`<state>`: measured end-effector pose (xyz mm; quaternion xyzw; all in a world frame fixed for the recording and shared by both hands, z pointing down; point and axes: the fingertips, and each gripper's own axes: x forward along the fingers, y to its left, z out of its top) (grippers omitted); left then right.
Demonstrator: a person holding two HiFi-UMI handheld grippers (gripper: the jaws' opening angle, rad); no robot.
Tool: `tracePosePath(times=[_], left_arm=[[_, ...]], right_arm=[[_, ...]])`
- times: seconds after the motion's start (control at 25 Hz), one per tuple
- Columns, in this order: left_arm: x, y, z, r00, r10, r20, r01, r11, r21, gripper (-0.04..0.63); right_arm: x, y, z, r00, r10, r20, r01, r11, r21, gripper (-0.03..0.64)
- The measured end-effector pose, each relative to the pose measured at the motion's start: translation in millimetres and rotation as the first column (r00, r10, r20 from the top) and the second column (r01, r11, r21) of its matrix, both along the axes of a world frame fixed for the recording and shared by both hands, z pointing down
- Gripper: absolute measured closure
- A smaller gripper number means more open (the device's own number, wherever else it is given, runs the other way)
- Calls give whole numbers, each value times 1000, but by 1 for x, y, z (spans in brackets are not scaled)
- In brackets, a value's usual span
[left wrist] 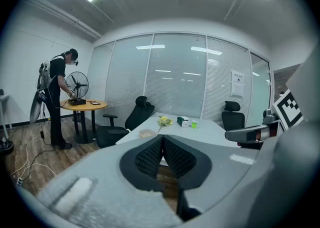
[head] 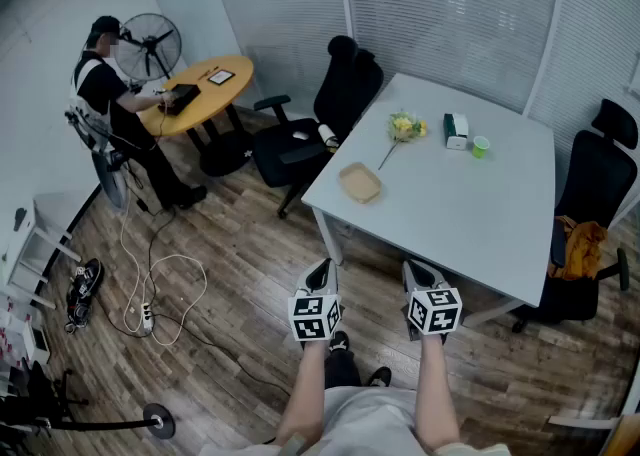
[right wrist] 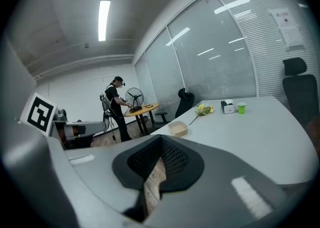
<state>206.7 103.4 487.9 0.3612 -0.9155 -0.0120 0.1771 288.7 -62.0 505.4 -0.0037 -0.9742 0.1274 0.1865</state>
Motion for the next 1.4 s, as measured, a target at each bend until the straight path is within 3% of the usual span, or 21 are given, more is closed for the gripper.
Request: tracePosePath(times=[0.6, 1.2, 1.4], left_arm=[[-41, -7, 3, 999, 41, -17, -41, 999, -5, 591], [-181, -6, 30, 992, 101, -79, -103, 995, -16, 591], [-217, -6, 39, 988, 119, -101, -120, 993, -3, 591]], right_arm=[[-34, -9, 4, 999, 41, -1, -41, 998, -38, 615], [-131, -28, 37, 978, 190, -91, -192, 981, -12, 614], [-162, -21, 46, 973, 201, -115, -200, 980, 20, 614]])
